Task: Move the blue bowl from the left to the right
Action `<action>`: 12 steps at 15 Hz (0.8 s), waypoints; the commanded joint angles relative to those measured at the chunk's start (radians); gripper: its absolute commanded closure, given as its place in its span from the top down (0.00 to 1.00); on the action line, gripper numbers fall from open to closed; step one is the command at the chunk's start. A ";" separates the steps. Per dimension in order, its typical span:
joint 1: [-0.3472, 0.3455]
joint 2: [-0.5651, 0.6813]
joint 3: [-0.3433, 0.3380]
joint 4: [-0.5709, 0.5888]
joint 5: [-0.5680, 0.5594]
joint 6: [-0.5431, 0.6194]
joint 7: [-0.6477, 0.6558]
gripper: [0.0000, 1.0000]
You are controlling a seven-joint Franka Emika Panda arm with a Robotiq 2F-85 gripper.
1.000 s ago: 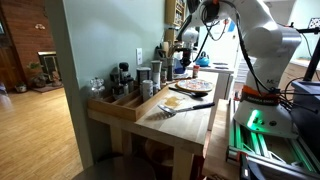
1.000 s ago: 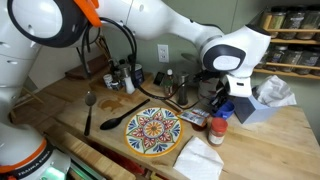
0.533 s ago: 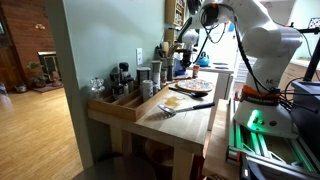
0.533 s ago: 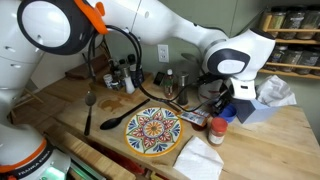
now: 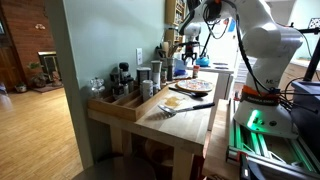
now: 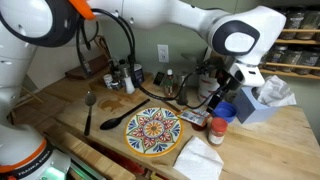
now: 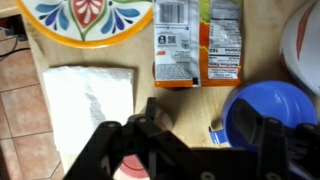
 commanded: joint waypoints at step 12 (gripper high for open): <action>0.230 -0.691 0.009 -0.583 -0.272 -0.145 -0.583 1.00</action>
